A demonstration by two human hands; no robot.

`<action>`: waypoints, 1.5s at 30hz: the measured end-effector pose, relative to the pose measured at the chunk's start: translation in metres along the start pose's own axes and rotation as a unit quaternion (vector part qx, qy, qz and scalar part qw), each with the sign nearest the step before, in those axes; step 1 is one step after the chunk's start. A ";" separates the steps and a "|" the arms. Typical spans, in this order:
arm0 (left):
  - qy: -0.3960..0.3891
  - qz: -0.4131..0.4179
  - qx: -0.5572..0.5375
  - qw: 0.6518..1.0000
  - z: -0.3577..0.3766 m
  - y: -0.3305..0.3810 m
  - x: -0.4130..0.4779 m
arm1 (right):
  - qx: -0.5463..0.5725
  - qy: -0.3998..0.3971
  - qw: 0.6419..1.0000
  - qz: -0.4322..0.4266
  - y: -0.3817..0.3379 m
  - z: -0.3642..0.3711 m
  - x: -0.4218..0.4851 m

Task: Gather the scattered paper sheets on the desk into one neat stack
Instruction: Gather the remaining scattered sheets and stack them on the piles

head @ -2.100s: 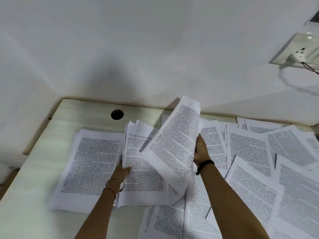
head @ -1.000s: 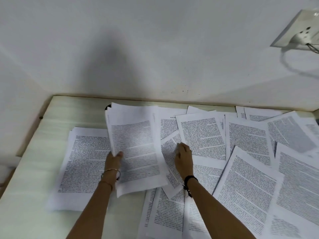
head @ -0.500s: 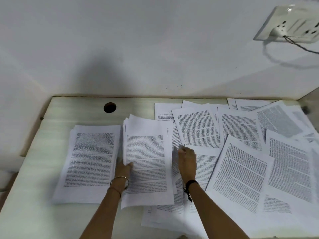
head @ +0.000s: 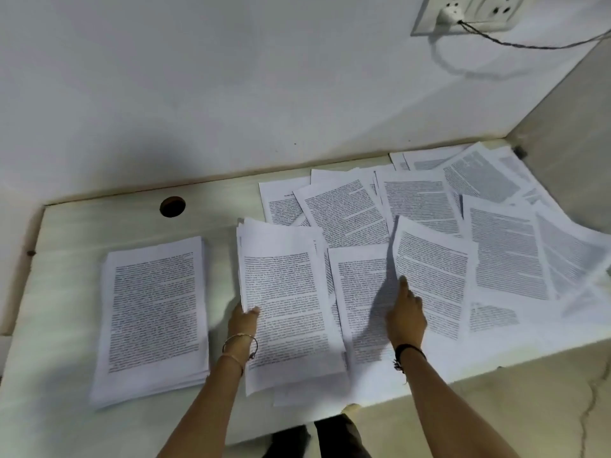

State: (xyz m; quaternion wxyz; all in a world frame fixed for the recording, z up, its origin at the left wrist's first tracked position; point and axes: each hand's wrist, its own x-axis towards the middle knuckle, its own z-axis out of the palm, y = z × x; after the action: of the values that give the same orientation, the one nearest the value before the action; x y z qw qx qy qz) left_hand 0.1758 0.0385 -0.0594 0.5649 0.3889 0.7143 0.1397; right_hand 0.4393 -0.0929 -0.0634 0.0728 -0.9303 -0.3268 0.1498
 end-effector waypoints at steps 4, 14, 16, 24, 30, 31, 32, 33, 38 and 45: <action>0.076 0.007 0.009 0.997 -0.007 0.005 -0.019 | 0.014 -0.005 0.993 -0.118 -0.018 0.005 -0.042; 0.073 0.003 0.032 0.997 -0.023 -0.014 -0.026 | -0.142 -0.084 0.979 -0.118 -0.040 0.028 -0.074; 0.057 -0.004 0.028 0.998 -0.024 -0.018 -0.028 | -0.129 -0.089 0.983 -0.100 -0.040 0.025 -0.065; -0.022 -0.014 -0.029 0.999 -0.025 -0.015 -0.044 | -0.035 -0.035 0.990 -0.131 -0.038 0.007 -0.041; -0.023 -0.006 -0.033 0.999 -0.025 -0.014 -0.051 | 0.032 -0.050 0.993 -0.103 -0.055 0.018 -0.051; -0.024 -0.004 -0.028 0.999 -0.025 -0.013 -0.051 | 0.032 -0.061 0.994 -0.084 -0.053 0.019 -0.052; -0.026 -0.004 -0.023 0.999 -0.026 -0.013 -0.051 | 0.040 -0.066 0.995 -0.069 -0.051 0.021 -0.054; -0.027 -0.002 -0.015 1.000 -0.027 -0.013 -0.051 | 0.050 -0.063 0.995 -0.063 -0.049 0.023 -0.055; -0.042 -0.005 0.022 0.999 -0.030 -0.018 -0.044 | 0.018 -0.070 0.994 -0.080 -0.060 0.030 -0.060; -0.066 -0.002 0.041 0.997 -0.031 -0.025 -0.034 | -0.089 -0.073 0.992 -0.054 -0.081 0.036 -0.051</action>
State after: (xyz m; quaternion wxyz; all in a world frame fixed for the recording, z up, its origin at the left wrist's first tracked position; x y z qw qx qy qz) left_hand 0.1391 0.0057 -0.0413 0.5944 0.4192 0.6812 0.0832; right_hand 0.3423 -0.0605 -0.0669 -0.0259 -0.9006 -0.3933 0.1831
